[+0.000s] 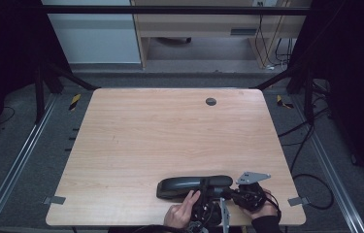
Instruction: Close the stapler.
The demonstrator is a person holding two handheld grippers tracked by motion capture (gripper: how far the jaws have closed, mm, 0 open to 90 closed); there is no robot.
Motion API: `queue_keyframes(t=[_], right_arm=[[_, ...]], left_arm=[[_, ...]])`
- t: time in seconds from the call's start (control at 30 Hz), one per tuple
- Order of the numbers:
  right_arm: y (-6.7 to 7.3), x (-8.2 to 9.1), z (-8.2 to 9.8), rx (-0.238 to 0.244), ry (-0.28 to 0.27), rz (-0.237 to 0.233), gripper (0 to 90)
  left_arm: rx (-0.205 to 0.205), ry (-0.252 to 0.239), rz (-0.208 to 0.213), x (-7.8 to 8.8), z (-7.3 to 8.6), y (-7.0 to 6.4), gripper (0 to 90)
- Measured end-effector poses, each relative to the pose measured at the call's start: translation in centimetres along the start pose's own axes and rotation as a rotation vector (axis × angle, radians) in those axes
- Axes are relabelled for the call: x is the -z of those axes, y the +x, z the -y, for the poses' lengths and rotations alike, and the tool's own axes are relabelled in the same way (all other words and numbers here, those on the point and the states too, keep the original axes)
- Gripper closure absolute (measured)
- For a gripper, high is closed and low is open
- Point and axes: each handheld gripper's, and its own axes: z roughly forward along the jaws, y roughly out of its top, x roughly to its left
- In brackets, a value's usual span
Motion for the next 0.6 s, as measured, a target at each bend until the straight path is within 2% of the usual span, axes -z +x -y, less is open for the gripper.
queue_keyframes(t=[0.07,0.1,0.6], right_arm=[[0.01,0.0,0.0,0.0,0.0,-0.001,90.0],[0.0,0.0,0.0,0.0,0.0,0.0,90.0],[-0.01,0.0,0.01,0.001,-0.001,-0.002,90.0]], left_arm=[[-0.003,0.002,-0.002,-0.03,0.0,-0.14,56.4],[-0.017,0.009,-0.002,-0.01,0.0,-0.13,56.4],[-0.046,-0.004,-0.009,-0.12,0.02,-0.4,56.5]])
